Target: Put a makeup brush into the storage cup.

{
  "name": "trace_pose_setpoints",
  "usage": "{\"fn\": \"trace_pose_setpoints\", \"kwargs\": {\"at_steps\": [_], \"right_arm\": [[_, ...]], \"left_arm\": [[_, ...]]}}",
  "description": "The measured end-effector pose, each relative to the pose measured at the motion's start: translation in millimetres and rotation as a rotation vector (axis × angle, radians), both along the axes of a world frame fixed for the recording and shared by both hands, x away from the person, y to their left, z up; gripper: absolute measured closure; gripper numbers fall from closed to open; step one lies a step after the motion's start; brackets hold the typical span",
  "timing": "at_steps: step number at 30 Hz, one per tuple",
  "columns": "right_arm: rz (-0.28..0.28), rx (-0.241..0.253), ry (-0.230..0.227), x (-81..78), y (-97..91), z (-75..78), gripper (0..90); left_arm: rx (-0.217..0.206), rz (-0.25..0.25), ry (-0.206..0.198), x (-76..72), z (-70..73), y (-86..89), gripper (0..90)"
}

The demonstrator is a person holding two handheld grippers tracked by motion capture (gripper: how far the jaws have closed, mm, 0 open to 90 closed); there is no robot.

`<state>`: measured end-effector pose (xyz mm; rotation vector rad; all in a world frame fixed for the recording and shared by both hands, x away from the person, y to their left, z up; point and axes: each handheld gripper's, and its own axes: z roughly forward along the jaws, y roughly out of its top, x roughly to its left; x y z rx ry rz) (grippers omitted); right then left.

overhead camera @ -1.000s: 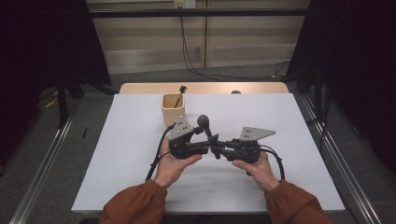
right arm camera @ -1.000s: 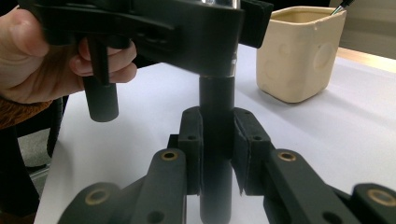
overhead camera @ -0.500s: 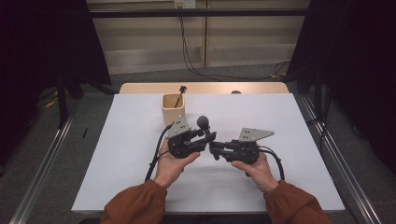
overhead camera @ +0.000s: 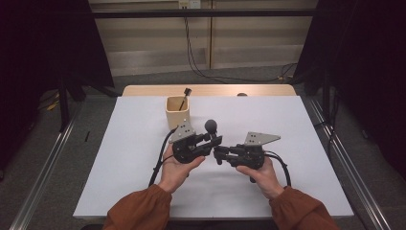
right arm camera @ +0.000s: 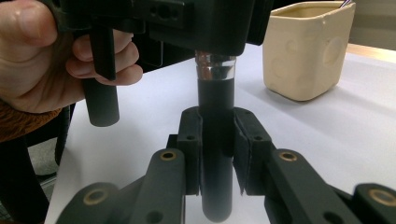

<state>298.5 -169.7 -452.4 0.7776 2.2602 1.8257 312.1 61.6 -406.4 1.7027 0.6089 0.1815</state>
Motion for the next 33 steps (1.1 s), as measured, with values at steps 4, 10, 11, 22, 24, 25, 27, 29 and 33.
{"fn": "trace_pose_setpoints", "kwargs": {"at_steps": [4,10,11,22,24,25,27,29,33], "right_arm": [[0.003,0.002,-0.001,-0.5,0.6,0.1,75.1],[0.000,0.001,-0.003,0.1,-0.1,-0.2,73.3],[-0.001,0.003,-0.003,0.5,-0.7,-0.3,72.8],[-0.011,0.016,-0.005,0.0,-3.7,1.8,55.5],[-0.024,0.012,-0.005,-0.8,-3.5,2.4,47.5],[-0.027,0.013,-0.006,-0.9,-3.6,2.6,46.1],[-0.036,0.014,-0.012,-1.5,-3.7,3.4,40.4],[-0.044,0.009,-0.017,-1.7,-4.0,4.0,35.6],[-0.063,0.019,-0.007,-0.8,-4.5,4.4,21.1]], "left_arm": [[0.001,-0.013,-0.008,-0.7,0.4,0.2,69.8],[0.017,-0.007,-0.025,-1.0,1.2,0.0,70.5],[0.013,-0.010,-0.017,-0.6,1.1,0.8,70.5],[0.020,-0.013,-0.020,0.6,1.0,2.1,70.6],[0.022,-0.014,-0.021,1.0,1.1,3.0,70.6],[0.021,-0.015,-0.022,1.3,1.3,3.6,70.6],[0.018,-0.007,-0.019,1.4,1.6,4.4,70.5],[0.017,0.006,-0.019,2.5,2.0,6.0,70.5],[0.007,0.019,-0.018,5.4,4.7,11.9,70.5]]}}
